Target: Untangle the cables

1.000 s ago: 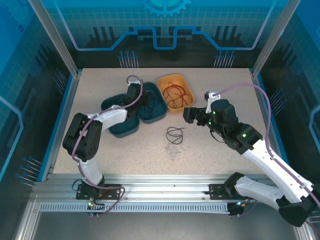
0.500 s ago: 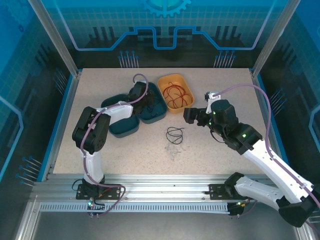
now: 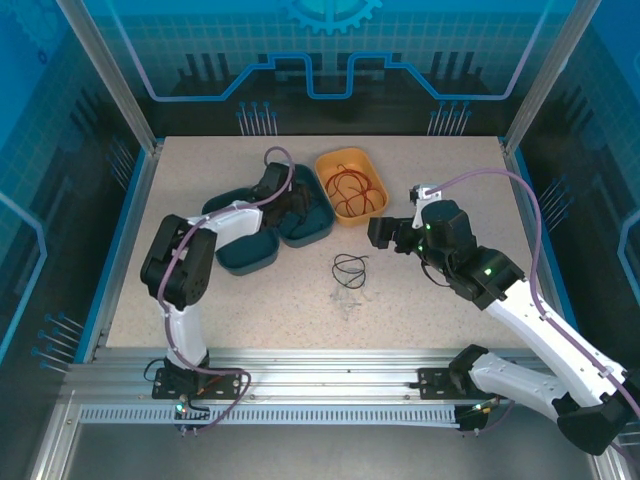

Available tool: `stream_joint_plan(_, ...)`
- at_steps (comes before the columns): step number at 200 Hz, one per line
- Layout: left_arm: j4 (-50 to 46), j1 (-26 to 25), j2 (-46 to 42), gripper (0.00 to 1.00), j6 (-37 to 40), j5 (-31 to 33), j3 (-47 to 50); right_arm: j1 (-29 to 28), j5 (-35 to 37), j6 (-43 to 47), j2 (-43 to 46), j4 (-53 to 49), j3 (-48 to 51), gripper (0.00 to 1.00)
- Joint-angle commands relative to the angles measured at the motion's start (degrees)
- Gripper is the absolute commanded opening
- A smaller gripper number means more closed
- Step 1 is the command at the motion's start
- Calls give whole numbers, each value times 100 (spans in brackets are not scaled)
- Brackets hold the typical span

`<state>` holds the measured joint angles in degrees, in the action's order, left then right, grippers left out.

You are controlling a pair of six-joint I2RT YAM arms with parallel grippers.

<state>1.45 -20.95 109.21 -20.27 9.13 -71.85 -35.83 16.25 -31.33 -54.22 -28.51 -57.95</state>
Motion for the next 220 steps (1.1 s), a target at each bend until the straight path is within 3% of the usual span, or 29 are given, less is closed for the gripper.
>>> stream_joint_plan(1,-354,25,-638,65,19,-57,-13,85,60,-39,68,-49,34,100)
stream_joint_plan(38,-684,23,-1177,78,-148,-335,81,103,208,-110,179,-1,98,100)
stream_joint_plan(89,-737,12,-1907,85,-131,-675,320,147,296,-127,447,203,391,100)
stream_joint_plan(125,-810,-153,-2313,91,29,-928,489,156,452,-206,42,-400,196,100)
stream_joint_plan(156,-733,-369,-2661,99,142,-1064,888,156,-58,-51,-459,-623,162,98)
stream_joint_plan(192,-160,-489,-3159,99,-114,-1187,1707,7,-659,77,-1112,-804,202,78)
stream_joint_plan(220,183,-487,-3600,99,-227,-795,2220,-358,-825,340,-1619,-833,192,60)
